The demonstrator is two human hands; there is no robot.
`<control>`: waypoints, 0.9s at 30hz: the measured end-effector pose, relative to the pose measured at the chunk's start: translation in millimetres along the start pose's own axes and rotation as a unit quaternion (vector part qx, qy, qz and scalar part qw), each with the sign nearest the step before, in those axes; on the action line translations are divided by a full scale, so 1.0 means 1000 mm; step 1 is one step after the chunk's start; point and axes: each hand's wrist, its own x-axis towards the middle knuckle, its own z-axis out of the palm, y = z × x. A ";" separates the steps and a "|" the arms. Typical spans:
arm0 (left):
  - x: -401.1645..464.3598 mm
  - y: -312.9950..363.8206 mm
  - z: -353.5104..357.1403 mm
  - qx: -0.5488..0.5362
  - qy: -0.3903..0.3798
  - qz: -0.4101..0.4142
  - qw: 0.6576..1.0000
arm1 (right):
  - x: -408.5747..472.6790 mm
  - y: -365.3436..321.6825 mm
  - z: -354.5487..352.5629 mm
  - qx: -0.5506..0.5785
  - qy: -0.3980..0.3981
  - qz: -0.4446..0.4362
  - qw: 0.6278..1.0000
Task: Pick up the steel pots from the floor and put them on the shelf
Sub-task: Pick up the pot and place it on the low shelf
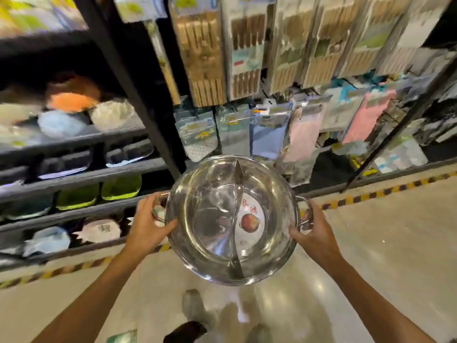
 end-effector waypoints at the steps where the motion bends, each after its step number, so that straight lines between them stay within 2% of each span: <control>1: -0.020 -0.014 -0.018 -0.002 0.020 -0.034 0.999 | 0.004 -0.014 0.016 0.001 -0.031 -0.021 0.999; 5: -0.113 -0.064 -0.090 -0.004 0.106 -0.122 0.987 | 0.005 -0.081 0.088 0.004 -0.141 -0.130 0.981; 8: -0.188 -0.092 -0.140 0.025 0.184 -0.187 0.964 | -0.013 -0.132 0.154 -0.032 -0.215 -0.181 0.959; 11: -0.267 -0.127 -0.184 0.051 0.228 -0.251 0.939 | -0.046 -0.178 0.220 -0.042 -0.280 -0.219 0.934; 19: -0.441 -0.221 -0.292 0.052 0.345 -0.330 0.877 | -0.181 -0.294 0.384 -0.069 -0.368 -0.287 0.882; 27: -0.566 -0.302 -0.371 0.053 0.402 -0.394 0.825 | -0.302 -0.372 0.517 -0.088 -0.446 -0.357 0.816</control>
